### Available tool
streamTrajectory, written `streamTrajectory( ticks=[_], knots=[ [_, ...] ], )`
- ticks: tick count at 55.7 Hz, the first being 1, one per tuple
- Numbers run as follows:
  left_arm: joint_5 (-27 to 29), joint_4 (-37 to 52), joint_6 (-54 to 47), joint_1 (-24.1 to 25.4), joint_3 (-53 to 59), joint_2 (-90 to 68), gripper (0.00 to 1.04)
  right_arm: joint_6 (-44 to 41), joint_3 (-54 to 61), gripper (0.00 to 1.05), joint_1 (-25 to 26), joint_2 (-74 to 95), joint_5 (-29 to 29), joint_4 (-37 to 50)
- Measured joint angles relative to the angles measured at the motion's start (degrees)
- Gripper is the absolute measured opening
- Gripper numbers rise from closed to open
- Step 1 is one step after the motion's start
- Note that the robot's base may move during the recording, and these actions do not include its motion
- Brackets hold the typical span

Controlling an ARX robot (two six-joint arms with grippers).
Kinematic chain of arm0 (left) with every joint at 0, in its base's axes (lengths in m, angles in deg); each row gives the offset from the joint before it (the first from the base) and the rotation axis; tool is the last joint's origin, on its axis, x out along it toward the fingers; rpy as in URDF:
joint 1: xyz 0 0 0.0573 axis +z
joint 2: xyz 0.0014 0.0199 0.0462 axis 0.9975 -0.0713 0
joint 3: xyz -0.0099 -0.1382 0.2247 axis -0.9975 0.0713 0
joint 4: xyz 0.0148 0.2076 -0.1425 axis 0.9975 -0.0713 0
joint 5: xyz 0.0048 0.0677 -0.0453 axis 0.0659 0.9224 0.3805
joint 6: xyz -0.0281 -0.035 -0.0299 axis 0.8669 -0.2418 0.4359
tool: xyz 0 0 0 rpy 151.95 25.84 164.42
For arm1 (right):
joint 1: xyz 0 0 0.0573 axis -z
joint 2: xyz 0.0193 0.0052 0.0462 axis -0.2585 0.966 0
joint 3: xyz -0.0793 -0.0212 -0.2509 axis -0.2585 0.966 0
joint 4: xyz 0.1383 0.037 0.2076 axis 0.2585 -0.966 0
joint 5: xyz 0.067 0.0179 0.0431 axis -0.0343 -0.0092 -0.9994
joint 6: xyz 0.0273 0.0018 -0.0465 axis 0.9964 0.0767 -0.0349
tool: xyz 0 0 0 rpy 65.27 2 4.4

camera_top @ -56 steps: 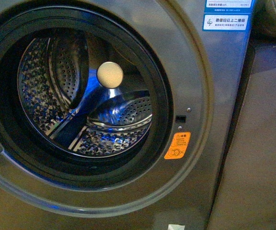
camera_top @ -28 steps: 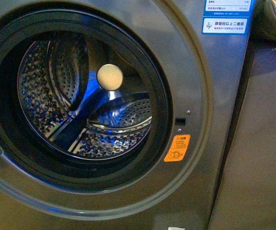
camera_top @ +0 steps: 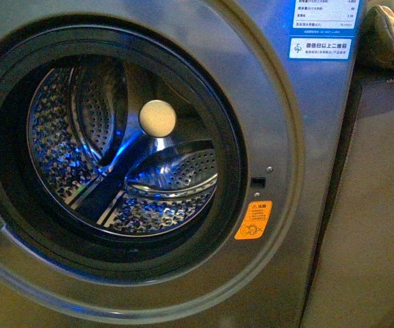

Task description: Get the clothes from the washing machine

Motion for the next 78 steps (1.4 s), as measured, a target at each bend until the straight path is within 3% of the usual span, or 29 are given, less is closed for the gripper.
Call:
streamTrajectory(
  ticks=[6, 14, 19, 24, 28, 37, 48, 61, 66, 78],
  knots=[
    [0.0, 0.0, 0.0, 0.0, 0.0, 0.0, 0.98, 0.8, 8.3, 0.97, -7.5, -9.0, 5.9, 8.8],
    [0.0, 0.0, 0.0, 0.0, 0.0, 0.0, 0.98, -1.2, 19.0, 0.97, -16.0, -19.2, 13.0, 10.6],
    [0.0, 0.0, 0.0, 0.0, 0.0, 0.0, 0.98, -6.2, 29.0, 0.97, -24.4, -28.0, 21.4, 12.2],
    [0.0, 0.0, 0.0, 0.0, 0.0, 0.0, 0.98, -15.9, 30.8, 0.81, -34.6, -36.2, 36.7, -9.7],
    [0.0, 0.0, 0.0, 0.0, 0.0, 0.0, 0.98, -19.6, 34.1, 0.68, -39.4, -39.6, 41.3, -19.9],
    [0.0, 0.0, 0.0, 0.0, -0.2, 0.0, 0.98, -23.3, 40.7, 0.33, -40.8, -43.0, 42.3, -21.1],
    [0.0, 0.0, 0.0, 0.0, -0.2, 0.0, 0.98, -23.9, 44.5, 0.01, -40.8, -46.3, 42.4, -20.4],
    [0.0, 0.0, 0.0, 0.0, -0.2, 0.0, 0.98, -23.9, 47.7, 0.02, -40.8, -49.8, 42.4, -20.5],
    [0.0, 0.0, 0.0, 0.0, -0.2, 0.0, 0.98, -23.9, 48.5, 0.02, -40.8, -55.1, 42.4, -26.2],
    [0.0, 0.0, 0.0, 0.0, -0.2, 0.0, 0.98, -23.9, 49.7, 0.02, -40.8, -58.1, 42.5, -26.7]
  ],
)
